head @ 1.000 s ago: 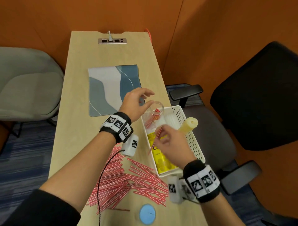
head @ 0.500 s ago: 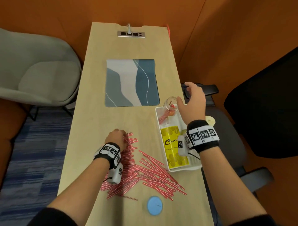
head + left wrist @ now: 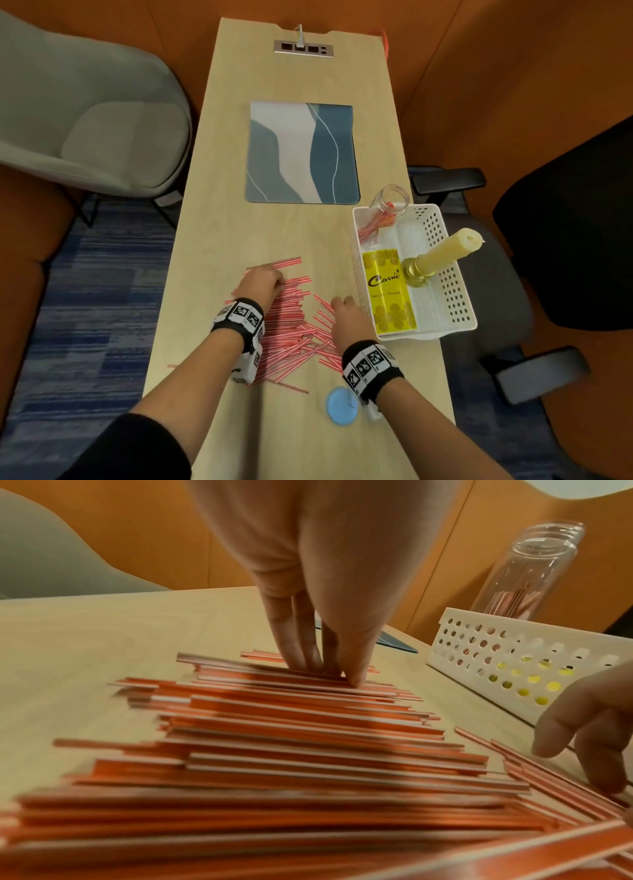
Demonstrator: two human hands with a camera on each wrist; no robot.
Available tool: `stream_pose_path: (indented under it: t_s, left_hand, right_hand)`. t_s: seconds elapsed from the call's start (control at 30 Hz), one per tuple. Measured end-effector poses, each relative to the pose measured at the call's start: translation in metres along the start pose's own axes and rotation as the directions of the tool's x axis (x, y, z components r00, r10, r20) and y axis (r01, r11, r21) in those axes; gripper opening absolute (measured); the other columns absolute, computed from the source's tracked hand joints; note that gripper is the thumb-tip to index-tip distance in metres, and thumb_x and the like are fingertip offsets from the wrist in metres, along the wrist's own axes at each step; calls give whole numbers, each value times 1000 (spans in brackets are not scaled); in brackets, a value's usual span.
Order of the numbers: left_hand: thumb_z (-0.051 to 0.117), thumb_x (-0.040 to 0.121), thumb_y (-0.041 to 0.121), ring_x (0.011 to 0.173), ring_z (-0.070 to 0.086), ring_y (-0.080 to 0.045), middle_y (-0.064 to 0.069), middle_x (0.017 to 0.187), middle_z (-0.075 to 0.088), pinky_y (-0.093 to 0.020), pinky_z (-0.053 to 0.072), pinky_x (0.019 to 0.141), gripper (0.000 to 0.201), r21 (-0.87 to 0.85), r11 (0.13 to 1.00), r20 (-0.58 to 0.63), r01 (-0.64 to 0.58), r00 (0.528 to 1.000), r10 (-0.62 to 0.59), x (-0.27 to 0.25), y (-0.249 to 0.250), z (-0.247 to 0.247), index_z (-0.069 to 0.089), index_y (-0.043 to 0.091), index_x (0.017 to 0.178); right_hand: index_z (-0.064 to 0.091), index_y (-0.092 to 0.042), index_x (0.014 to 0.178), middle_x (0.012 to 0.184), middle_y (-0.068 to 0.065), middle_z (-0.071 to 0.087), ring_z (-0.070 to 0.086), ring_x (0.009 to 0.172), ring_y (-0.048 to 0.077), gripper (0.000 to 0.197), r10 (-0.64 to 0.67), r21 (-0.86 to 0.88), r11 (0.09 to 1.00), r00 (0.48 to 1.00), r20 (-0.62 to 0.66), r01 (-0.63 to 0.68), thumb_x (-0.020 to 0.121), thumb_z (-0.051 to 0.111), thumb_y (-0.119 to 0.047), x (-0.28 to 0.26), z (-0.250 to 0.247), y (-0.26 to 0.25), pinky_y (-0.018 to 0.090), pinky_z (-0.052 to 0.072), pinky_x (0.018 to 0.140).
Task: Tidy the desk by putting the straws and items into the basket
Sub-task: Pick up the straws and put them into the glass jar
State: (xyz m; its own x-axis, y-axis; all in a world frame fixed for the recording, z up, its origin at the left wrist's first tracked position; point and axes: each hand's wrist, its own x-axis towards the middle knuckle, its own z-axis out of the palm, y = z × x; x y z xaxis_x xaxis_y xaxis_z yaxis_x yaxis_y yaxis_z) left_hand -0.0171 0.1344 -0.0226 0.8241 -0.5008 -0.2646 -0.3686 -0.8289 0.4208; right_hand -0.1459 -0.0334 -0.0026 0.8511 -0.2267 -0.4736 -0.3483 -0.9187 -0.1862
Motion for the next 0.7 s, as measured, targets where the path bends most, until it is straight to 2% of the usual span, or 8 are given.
stream_pose_path:
  t_s: [0.1, 0.33, 0.53, 0.63, 0.7]
  left_hand:
    - [60, 94, 14, 94, 63, -25, -7, 100, 67, -34, 51, 82, 15, 21, 999, 10, -32, 999, 32, -5, -2, -1, 74, 11, 97]
    - [60, 95, 18, 101, 62, -24, -6, 107, 66, -34, 50, 90, 18, 32, 997, 38, -65, 997, 63, -6, -7, -2, 73, 13, 106]
    - [54, 98, 17, 104, 60, -25, -8, 110, 64, -34, 49, 90, 19, 35, 997, 52, -67, 997, 65, -1, -7, -2, 69, 11, 107]
    - [56, 96, 14, 99, 63, -24, -7, 107, 68, -33, 50, 86, 16, 0, 999, 41, -47, 998, 47, -2, -6, -7, 68, 14, 106]
    - [57, 94, 8, 97, 64, -25, -8, 107, 69, -31, 50, 85, 22, -29, 999, 18, -35, 999, 35, -3, -3, -11, 67, 15, 112]
  right_hand:
    - [51, -13, 123, 116, 9, 57, 61, 103, 28, 39, -6, -38, 999, 1000, 6, 6, 89, 46, 6, 1, 6, 3, 35, 49, 84]
    - [63, -11, 111, 108, 9, 63, 62, 99, 26, 24, 0, -75, 997, 1000, 12, 1, 95, 46, -6, 3, 0, 0, 33, 49, 80]
    - [72, -12, 95, 92, 11, 70, 67, 87, 30, 22, -23, 25, 999, 999, -46, 24, 94, 52, -20, -6, -8, -2, 34, 53, 76]
    - [75, -15, 93, 90, 9, 73, 67, 87, 27, 18, -44, 86, 995, 998, -33, 47, 88, 58, -18, -9, -10, 0, 32, 54, 79]
    - [75, -17, 95, 92, 7, 73, 67, 88, 26, 18, -74, 89, 993, 997, -16, 75, 89, 58, -17, -11, -9, 0, 31, 53, 79]
